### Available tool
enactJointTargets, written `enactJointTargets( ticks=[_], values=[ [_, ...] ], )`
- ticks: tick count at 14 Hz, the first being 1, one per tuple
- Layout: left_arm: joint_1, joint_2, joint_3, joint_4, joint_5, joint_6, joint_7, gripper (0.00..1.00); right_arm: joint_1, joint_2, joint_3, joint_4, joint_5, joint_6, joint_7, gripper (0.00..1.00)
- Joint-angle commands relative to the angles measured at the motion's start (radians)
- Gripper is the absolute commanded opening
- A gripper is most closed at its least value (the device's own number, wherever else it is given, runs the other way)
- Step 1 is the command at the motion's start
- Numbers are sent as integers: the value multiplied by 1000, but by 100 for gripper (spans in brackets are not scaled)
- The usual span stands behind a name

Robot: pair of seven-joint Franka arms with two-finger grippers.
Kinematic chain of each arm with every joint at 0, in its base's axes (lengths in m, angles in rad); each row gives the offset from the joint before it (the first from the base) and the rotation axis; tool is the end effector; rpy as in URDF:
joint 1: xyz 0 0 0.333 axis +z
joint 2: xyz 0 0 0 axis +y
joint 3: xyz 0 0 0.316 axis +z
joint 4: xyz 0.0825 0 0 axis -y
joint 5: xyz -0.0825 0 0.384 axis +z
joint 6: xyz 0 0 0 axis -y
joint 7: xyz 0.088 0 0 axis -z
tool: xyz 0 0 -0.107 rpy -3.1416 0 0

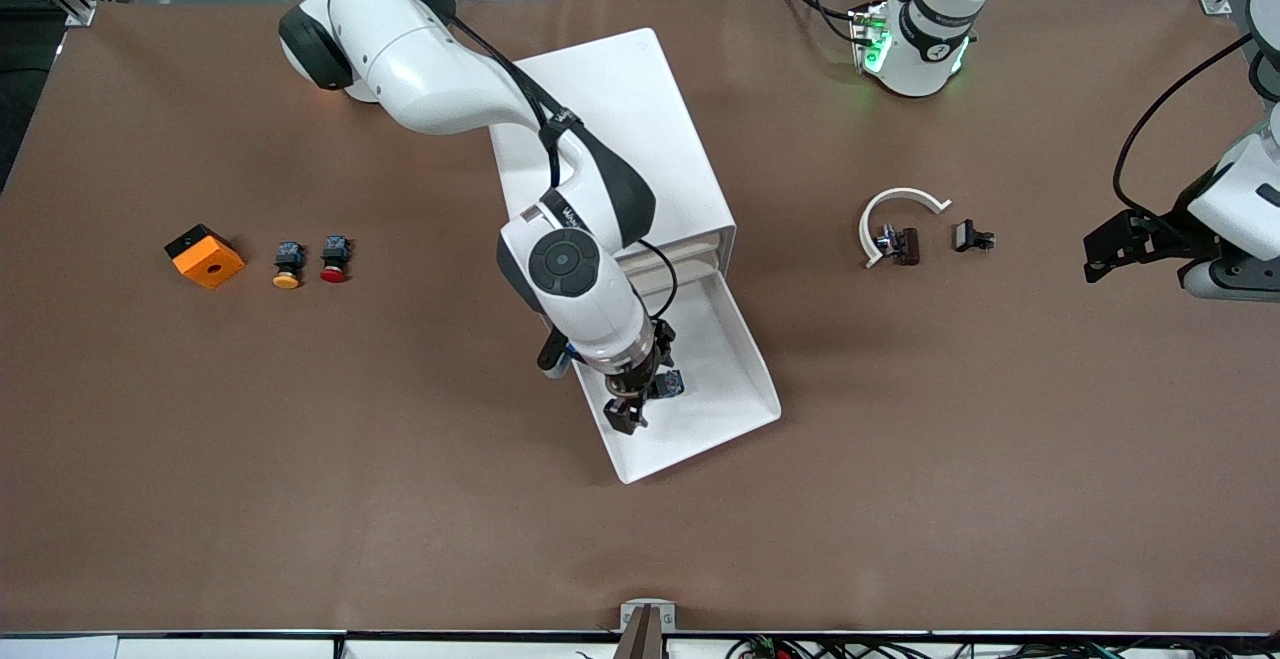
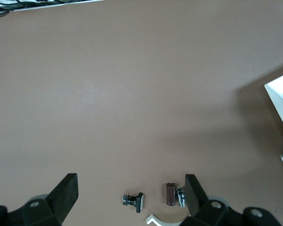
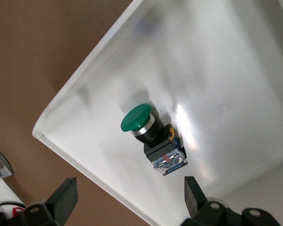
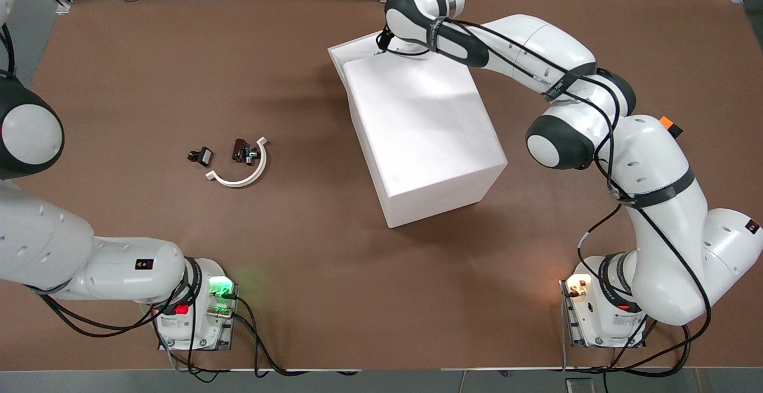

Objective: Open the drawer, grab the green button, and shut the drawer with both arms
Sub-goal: 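Grasp the green push button with the right gripper and lift it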

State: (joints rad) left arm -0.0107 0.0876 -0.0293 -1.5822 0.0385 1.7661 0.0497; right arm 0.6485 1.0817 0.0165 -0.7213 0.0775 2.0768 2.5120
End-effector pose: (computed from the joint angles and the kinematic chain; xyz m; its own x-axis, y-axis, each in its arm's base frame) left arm 0.5977 -0.0198 0.5867 0.9909 -0.0965 0.0942 -0.0930 -0.9948 -0.0405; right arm 0.6504 0.5061 0.3216 -0.2873 -0.9190 -0.2699 -0.9435 0.3200 -0.0854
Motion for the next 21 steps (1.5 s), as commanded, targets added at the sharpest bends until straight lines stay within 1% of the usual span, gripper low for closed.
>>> enactJointTargets(
  ticks=[1, 5, 8, 15, 21],
  values=[
    [-9, -12, 12, -1, 15, 0, -8, 100, 25, 30, -18, 48, -13, -29, -138, 100],
    [-11, -12, 12, 1, 15, 0, -10, 100, 51, 56, -27, 45, -13, -21, -150, 100],
    [-9, -12, 11, 8, 14, 0, -10, 100, 51, 70, -26, 45, -11, -23, -163, 100],
    [-9, -9, 12, 14, 4, 3, -10, 100, 43, 86, -29, 45, -13, 5, -265, 100],
    [-11, -9, 12, 14, 3, 3, -10, 100, 46, 113, -29, 43, -13, 40, -266, 100]
  ],
)
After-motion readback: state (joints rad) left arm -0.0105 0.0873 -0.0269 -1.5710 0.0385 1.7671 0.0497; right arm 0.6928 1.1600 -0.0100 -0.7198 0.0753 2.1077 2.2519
